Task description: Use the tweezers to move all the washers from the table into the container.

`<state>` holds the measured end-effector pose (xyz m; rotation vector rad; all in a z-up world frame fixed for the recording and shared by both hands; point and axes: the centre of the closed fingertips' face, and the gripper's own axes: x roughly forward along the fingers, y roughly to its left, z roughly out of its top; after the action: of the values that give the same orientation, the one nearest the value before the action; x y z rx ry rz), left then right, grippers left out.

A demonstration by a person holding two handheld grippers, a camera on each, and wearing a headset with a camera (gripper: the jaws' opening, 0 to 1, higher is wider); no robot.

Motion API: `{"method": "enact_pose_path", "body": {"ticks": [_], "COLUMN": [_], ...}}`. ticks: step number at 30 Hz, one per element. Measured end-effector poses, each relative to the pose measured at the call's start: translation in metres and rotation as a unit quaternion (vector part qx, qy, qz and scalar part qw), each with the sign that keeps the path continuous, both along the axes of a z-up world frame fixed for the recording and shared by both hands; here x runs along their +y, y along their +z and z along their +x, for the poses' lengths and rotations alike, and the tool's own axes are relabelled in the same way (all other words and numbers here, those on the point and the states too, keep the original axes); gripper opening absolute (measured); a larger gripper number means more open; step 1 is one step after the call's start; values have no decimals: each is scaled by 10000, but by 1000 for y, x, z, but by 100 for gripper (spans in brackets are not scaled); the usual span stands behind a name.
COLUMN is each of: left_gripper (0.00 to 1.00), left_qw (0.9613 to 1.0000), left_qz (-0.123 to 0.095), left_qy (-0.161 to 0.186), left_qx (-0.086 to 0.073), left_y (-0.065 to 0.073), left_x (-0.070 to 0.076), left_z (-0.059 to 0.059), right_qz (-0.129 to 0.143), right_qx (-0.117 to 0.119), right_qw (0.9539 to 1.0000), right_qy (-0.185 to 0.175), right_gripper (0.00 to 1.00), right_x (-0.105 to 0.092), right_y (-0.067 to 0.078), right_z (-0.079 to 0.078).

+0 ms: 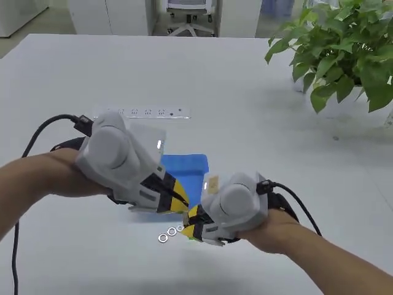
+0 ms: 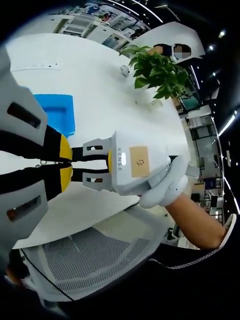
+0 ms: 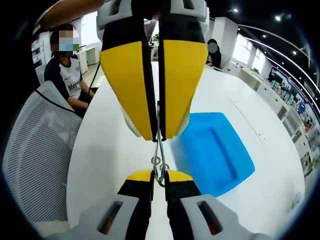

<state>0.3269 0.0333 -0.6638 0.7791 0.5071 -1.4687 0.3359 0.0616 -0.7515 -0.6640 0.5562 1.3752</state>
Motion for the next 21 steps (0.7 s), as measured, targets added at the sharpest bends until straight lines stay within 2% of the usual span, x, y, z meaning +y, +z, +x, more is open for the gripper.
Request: {"method": "enact_pose_path", "body": {"ticks": [10, 21], "left_gripper": [6, 6], "left_qw": [9999, 9996], "left_qz": [12, 8], "left_qy": [-78, -88], "left_qx": [-115, -254], "left_y": [18, 32], "left_x": [1, 6], "left_z": [2, 19], "right_qz": [-16, -42], "right_qx": [-145, -286], "right_qw": [9999, 9996], "right_qy": [-23, -9], "right_gripper": [10, 10], "right_x": [3, 8], "right_y": [18, 32], "right_z": [6, 26]}}
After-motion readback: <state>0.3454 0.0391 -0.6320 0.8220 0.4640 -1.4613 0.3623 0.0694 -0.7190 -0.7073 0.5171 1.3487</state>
